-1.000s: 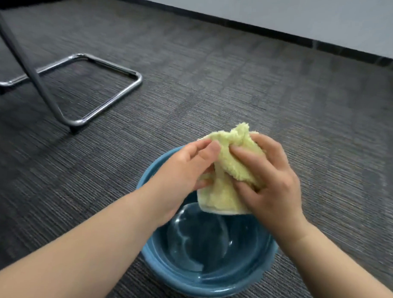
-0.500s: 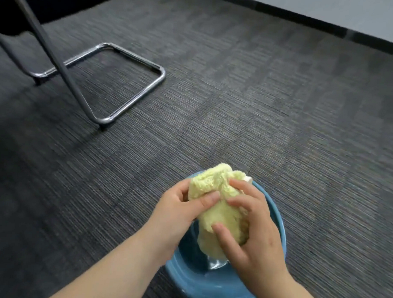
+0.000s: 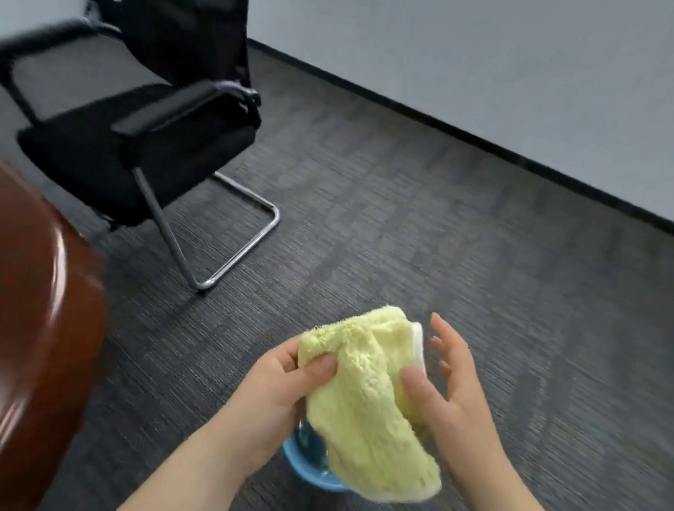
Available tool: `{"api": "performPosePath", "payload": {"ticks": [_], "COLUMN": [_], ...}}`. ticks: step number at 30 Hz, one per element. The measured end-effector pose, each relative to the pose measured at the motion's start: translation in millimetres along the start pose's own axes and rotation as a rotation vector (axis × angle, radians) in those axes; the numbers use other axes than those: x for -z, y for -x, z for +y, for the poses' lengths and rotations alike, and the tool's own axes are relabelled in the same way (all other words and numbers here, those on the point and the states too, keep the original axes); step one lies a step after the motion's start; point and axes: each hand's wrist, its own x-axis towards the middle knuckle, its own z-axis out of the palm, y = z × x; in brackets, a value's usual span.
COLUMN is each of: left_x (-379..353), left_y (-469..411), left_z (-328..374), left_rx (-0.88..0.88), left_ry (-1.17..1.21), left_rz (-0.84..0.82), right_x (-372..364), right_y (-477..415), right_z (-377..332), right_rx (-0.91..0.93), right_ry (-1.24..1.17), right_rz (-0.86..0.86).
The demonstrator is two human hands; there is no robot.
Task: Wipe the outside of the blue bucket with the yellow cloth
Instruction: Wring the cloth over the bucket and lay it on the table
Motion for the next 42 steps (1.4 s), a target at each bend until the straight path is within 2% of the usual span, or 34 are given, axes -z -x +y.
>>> {"api": "performPosePath", "payload": {"ticks": [4, 7, 10, 14, 17, 19, 22, 25, 28, 32, 37, 39, 42], "left_x": [-35, -49, -49, -35, -16, 1, 31, 75, 127, 183, 233, 244, 252], "left_y": [36, 69, 101, 132, 165, 188, 222, 254, 282, 303, 303, 299, 296], "left_z": [66, 100, 112, 108, 110, 111, 115, 123, 128, 132, 134, 134, 134], "left_rx": [-0.042, -0.052, -0.088, -0.123, -0.130, -0.150, -0.168, -0.161, -0.193, -0.197, -0.182, -0.152, -0.079], "left_ry": [0.032, 0.027, 0.003, 0.077, 0.034, -0.136, -0.247, -0.324, -0.231, -0.153, -0.180, -0.213, -0.272], "left_rz": [-0.065, -0.032, 0.114, 0.571, 0.745, 0.757, 0.742, 0.896, 0.997, 1.011, 1.050, 1.065, 1.050], "right_x": [19, 21, 11, -25, -56, -77, -121, -175, -229, -295, -350, -359, -361], "right_y": [13, 27, 38, 54, 74, 88, 109, 123, 129, 130, 132, 135, 145], "right_z": [-77, -115, -136, -157, -167, -171, -183, -196, -203, -202, -198, -191, -168], "right_rx": [-0.111, -0.138, -0.122, -0.036, 0.053, 0.093, 0.173, 0.231, 0.264, 0.267, 0.233, 0.268, 0.491], "right_ry": [-0.193, -0.215, -0.151, 0.008, 0.087, 0.105, 0.139, 0.170, 0.242, 0.344, 0.396, 0.513, 0.816], "right_rz": [-0.291, -0.387, -0.372, -0.338, -0.332, -0.367, -0.421, -0.460, -0.476, -0.476, -0.413, -0.353, -0.331]}}
